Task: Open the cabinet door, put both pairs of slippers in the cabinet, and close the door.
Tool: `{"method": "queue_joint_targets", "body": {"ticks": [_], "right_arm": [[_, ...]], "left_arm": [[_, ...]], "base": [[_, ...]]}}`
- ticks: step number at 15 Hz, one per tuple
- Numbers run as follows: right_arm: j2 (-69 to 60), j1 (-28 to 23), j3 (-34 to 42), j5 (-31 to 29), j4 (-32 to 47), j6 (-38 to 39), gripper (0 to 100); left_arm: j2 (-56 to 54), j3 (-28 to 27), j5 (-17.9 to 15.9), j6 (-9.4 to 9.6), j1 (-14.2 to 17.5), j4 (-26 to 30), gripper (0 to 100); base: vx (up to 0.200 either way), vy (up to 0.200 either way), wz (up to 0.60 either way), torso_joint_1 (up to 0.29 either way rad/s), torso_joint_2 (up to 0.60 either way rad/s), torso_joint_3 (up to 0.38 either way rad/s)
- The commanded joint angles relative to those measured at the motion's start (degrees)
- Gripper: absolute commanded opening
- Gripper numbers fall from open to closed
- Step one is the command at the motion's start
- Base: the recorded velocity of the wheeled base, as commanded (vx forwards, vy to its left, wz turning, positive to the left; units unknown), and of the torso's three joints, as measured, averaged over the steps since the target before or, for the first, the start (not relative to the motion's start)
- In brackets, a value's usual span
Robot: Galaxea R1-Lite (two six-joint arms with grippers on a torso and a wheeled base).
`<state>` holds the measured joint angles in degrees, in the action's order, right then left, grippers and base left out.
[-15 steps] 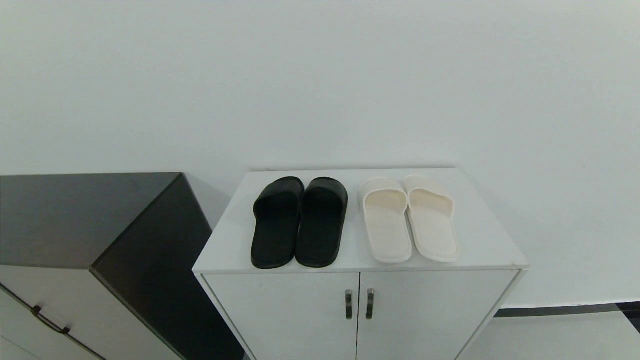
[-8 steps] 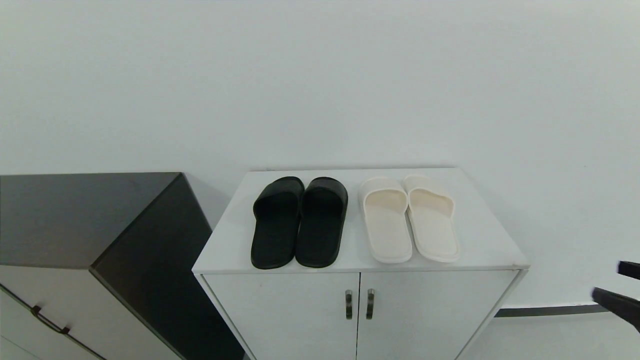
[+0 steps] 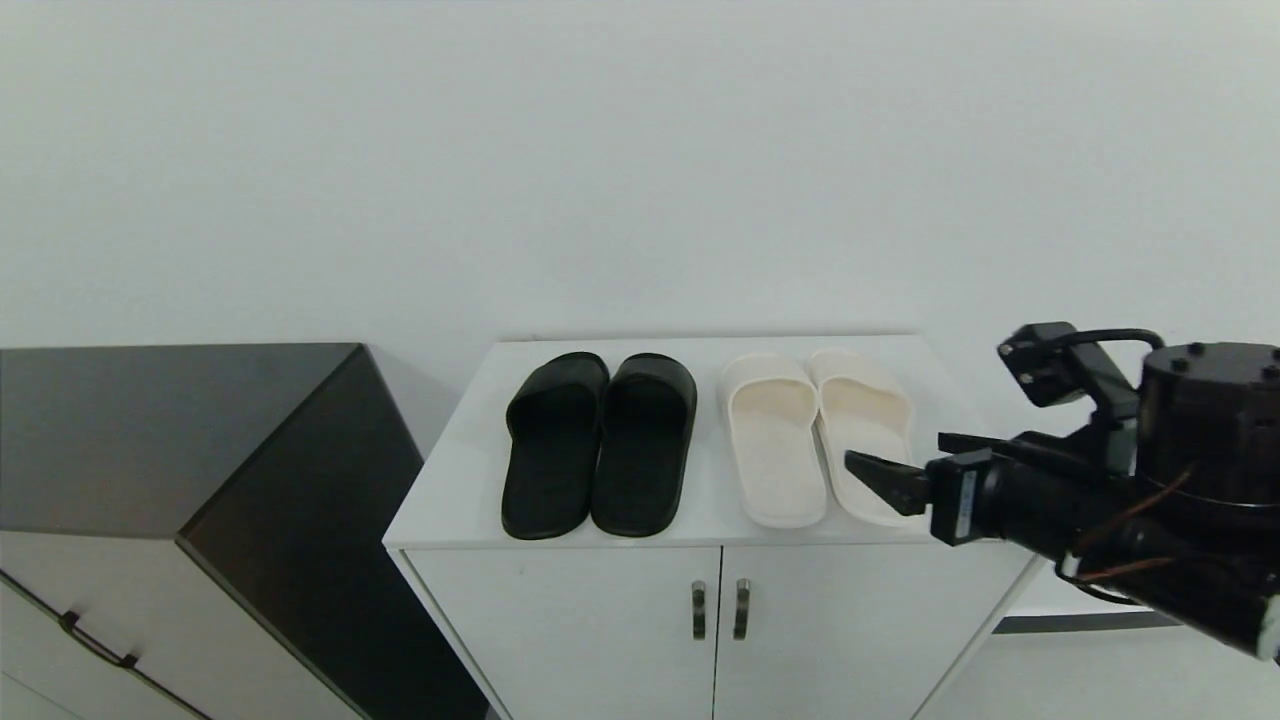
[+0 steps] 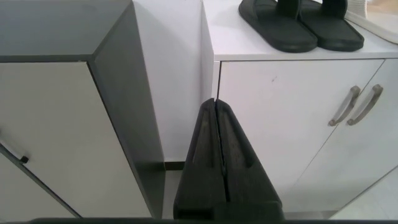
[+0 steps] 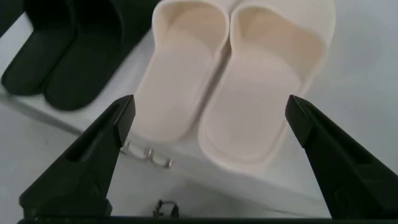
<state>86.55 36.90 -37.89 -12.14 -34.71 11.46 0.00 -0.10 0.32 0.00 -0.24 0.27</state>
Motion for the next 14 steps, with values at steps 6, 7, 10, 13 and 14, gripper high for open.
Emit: {"method": "queue_joint_targets", "body": {"ticks": [6, 7, 10, 13, 14], "right_arm": [[18.0, 4.4, -17.3, -19.1, -0.3, 1.5, 100], [19.3, 4.4, -18.3, -19.5, -0.3, 1.4, 100], [22.4, 4.1, -20.0, -20.7, -0.4, 1.5, 100], [25.9, 2.8, -21.5, -20.6, -3.9, 1.1, 100], [27.0, 2.2, -22.4, -20.6, -4.6, 0.9, 100]], "left_arm": [[0.0, 0.0, 0.0, 0.00, 0.1, 0.0, 0], [0.0, 0.0, 0.0, 0.00, 0.1, 0.0, 0], [0.1, 0.0, 0.0, 0.00, 0.1, 0.0, 0], [0.0, -0.1, 0.0, 0.00, 0.1, 0.0, 0], [0.0, 0.0, 0.0, 0.00, 0.1, 0.0, 0]], "base": [[0.000, 0.000, 0.00, 0.000, 0.00, 0.000], [0.000, 0.000, 0.00, 0.000, 0.00, 0.000], [0.000, 0.000, 0.00, 0.000, 0.00, 0.000], [0.000, 0.000, 0.00, 0.000, 0.00, 0.000], [0.000, 0.000, 0.00, 0.000, 0.00, 0.000]]}}
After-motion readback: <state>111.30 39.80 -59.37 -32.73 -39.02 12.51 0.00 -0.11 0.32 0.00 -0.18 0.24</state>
